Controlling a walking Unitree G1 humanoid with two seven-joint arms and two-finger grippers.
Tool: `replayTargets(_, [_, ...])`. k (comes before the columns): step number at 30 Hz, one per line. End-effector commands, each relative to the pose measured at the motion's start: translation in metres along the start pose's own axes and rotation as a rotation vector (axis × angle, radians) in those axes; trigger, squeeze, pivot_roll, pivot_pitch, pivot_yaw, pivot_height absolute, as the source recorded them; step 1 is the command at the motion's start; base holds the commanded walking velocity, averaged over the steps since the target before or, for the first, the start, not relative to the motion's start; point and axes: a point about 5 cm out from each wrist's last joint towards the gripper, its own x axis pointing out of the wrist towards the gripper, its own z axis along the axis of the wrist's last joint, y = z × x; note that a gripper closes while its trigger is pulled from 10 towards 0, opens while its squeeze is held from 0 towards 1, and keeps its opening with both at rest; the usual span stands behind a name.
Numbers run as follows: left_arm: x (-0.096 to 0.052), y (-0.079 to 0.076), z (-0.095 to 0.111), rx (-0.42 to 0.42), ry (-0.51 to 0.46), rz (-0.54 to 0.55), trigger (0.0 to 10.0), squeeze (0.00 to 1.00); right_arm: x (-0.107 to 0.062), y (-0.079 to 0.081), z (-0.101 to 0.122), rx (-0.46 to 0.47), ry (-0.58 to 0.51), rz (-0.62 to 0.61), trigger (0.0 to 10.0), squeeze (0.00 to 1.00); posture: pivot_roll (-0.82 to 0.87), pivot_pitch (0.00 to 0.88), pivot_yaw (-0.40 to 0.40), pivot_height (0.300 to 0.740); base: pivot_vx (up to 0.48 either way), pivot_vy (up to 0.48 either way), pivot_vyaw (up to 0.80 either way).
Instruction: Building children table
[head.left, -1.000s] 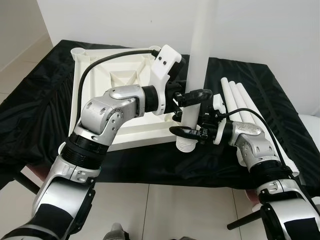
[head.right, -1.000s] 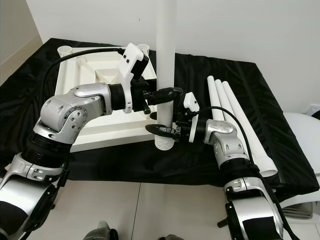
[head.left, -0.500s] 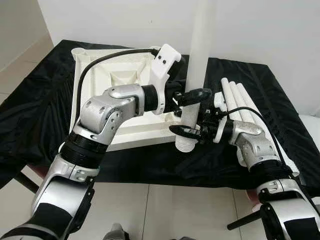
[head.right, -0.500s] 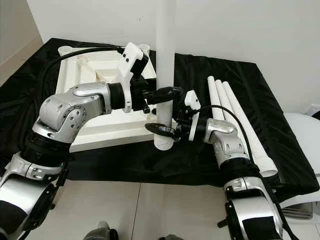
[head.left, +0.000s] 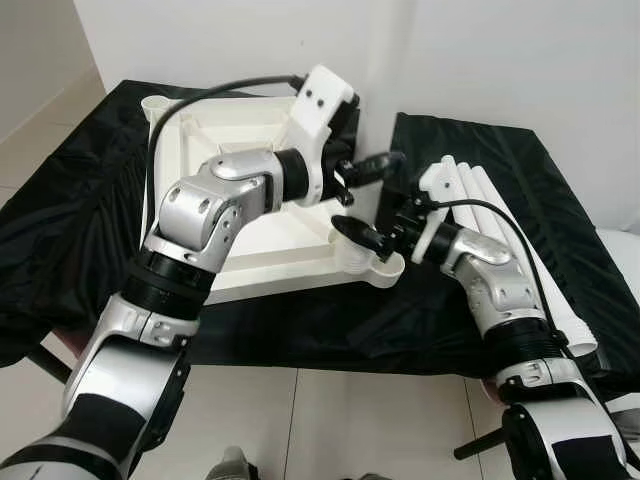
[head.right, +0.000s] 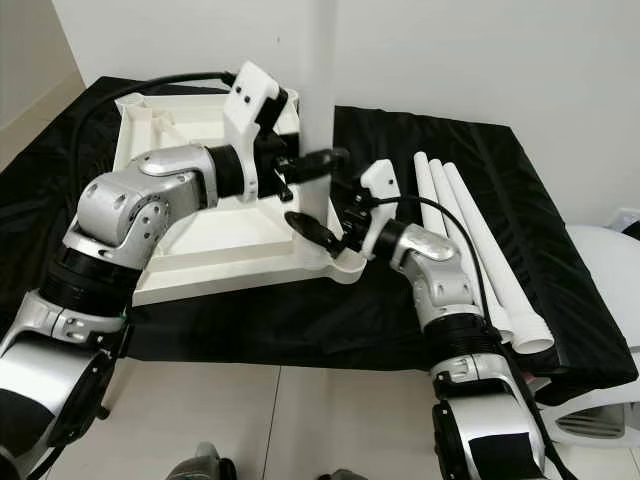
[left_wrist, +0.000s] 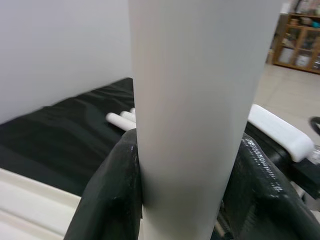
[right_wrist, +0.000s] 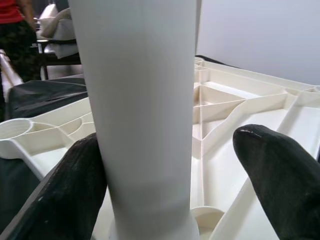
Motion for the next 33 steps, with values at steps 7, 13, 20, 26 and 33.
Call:
replayTargets(7, [0.0,0.01,0.016,0.101,-0.021,0.105,10.0,0.0,0.004,-0.004,0.001,0.012,0.017,-0.166,10.0,0.0,-0.02,0.0,-0.052,0.74,0.0,0.0,0.0])
replayTargets(13, [0.002,0.009,0.019,0.111,-0.035,0.122,10.0,0.0,0.013,0.006,0.0,0.033,0.0,-0.229,10.0,0.0,-0.02,0.0,-0.057,0.74,0.0,0.0,0.0])
replayTargets(20, [0.005,0.006,0.02,0.127,-0.043,0.133,10.0,0.0,0.023,0.02,-0.002,0.069,-0.024,-0.328,10.0,0.0,-0.01,0.0,-0.065,0.74,0.0,0.0,0.0])
replayTargets(26, [0.007,0.005,0.018,0.136,-0.04,0.132,10.0,0.0,0.026,0.026,-0.001,0.08,-0.037,-0.363,10.0,0.0,-0.02,0.0,-0.065,0.74,0.0,0.0,0.0])
replayTargets(33, [0.01,0.003,0.017,0.135,-0.04,0.127,10.0,0.0,0.032,0.028,0.012,0.072,-0.07,-0.378,10.0,0.0,-0.02,0.0,-0.066,0.74,0.0,0.0,0.0])
